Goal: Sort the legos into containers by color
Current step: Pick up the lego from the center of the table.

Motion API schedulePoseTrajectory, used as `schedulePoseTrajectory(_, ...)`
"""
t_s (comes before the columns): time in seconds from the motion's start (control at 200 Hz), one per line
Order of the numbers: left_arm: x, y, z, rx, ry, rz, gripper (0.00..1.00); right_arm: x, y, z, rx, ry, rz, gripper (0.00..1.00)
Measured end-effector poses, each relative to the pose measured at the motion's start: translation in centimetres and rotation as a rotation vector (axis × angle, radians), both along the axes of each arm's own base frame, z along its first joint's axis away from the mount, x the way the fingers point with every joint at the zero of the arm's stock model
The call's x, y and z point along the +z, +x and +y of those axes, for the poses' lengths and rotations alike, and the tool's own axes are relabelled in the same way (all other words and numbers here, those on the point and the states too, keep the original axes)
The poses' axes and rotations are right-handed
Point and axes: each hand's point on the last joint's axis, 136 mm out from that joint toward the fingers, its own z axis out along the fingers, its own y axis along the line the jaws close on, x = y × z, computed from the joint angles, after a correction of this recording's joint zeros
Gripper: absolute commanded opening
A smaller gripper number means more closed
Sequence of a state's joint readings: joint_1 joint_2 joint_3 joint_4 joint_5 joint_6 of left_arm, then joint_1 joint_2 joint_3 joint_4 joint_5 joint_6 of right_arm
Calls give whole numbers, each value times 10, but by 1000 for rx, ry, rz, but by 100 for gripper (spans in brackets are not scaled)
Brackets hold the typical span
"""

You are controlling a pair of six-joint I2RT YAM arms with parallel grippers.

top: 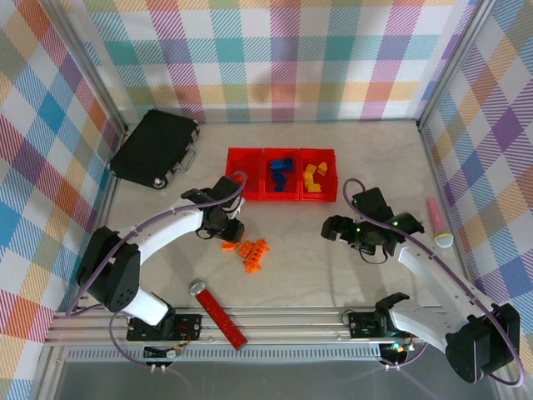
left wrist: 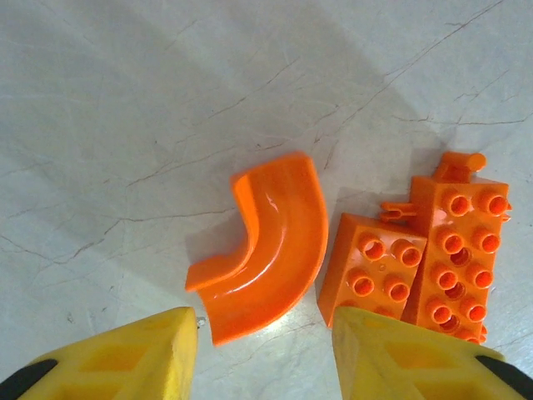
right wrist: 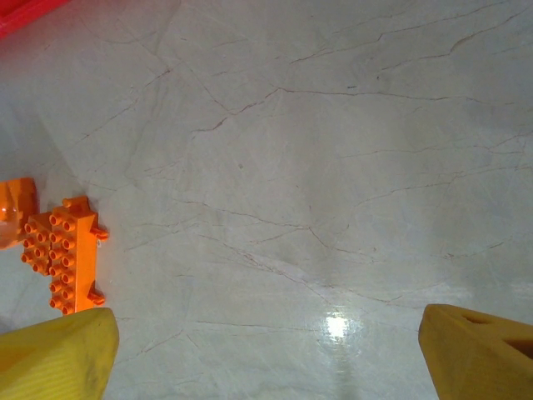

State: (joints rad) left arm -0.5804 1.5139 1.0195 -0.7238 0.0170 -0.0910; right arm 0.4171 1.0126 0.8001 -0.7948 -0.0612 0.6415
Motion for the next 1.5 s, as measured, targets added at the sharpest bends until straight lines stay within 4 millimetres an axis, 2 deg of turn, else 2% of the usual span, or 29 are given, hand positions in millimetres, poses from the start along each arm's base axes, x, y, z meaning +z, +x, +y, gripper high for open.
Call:
schedulePoseTrajectory(0.265,-2,1,-1,23,-8,1,56,0,-1,0,0,-1,2,93)
schedulePoseTrajectory(0.435,-11,2,0,6,11,14,55,1,-2,-1,0,0,1,93)
schedulePoseTrajectory(0.635,-42,1,3,-48,92,85,51,0,-2,-1,0,-1,1,93)
schedulePoseTrajectory(0.855,-39,20,-6,-92,86,53,49,2,-3,-2,-2,-4,-2,94)
schedulePoseTrajectory(1.125,-43,29,-12,-141,96,54,47,2,-3,-4,-4,-14,-8,94)
schedulePoseTrajectory(1.5,-52,31,-14,-176,105,99,27,2,-2,-5,-6,-17,-10,94)
